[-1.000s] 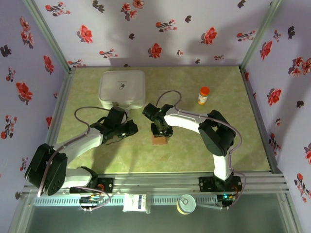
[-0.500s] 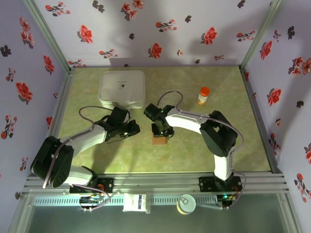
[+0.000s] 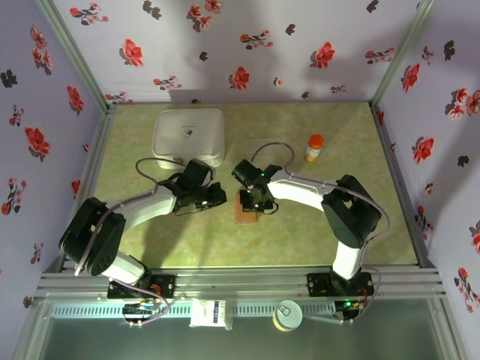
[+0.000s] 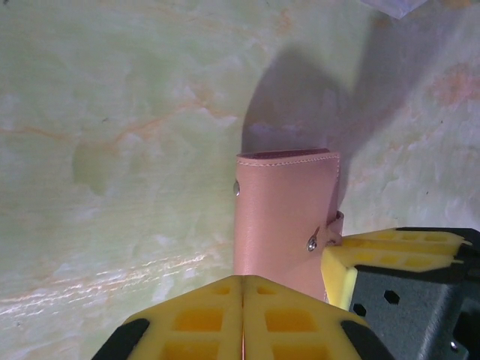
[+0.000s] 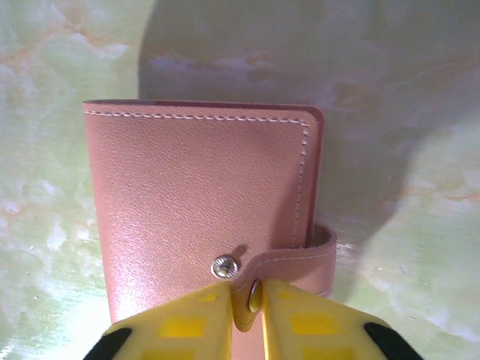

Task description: Take the credit cards out of the card holder

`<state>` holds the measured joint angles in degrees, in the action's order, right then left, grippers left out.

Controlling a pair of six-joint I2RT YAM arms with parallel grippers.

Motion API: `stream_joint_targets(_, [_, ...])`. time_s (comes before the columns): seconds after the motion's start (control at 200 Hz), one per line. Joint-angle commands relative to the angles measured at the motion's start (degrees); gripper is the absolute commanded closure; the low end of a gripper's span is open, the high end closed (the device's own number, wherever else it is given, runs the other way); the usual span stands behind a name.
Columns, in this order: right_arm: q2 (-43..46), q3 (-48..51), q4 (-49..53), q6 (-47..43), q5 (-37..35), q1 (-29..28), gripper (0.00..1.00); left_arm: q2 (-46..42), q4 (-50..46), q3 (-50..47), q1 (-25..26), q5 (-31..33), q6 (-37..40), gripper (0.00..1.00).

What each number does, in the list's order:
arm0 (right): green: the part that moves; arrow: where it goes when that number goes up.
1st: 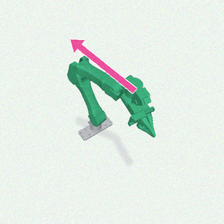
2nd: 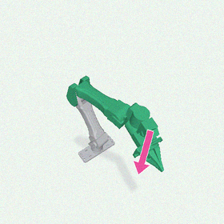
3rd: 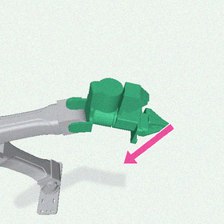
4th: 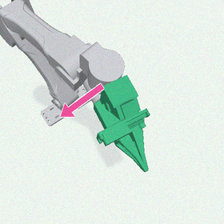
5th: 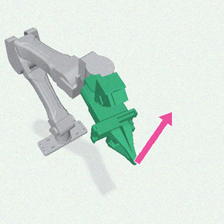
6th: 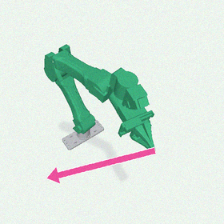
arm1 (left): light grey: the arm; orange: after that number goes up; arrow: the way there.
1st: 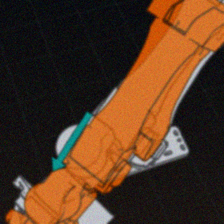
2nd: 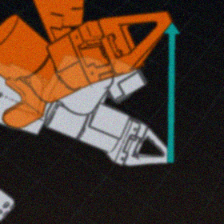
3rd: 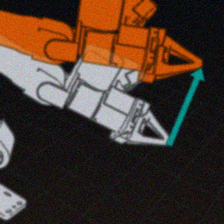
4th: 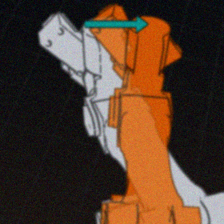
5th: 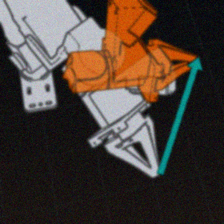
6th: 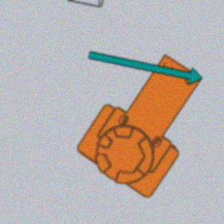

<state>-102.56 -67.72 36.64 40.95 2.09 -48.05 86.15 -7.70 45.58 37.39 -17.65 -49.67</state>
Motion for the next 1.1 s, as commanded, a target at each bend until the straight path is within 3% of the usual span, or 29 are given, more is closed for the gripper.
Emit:
stream_joint_targets(0.0, [2.8, 1.1, 3.6, -1.5, -3.2, 1.0, 0.79, 0.6, -0.5, 2.2, 0.5, 0.1, -0.9, 0.92])
stream_joint_targets(0.575, [3.3, 6.0, -0.4, -3.1, -0.7, 4.6, 0.75, 3.1, -4.6, 6.9, 2.4, 2.2, -1.0, 0.92])
stream_joint_targets(1.095, [0.5, 7.1, -6.7, -2.7, 2.8, 5.9, 0.79, 4.6, -8.3, 9.6, 3.0, 3.0, -0.1, 0.93])
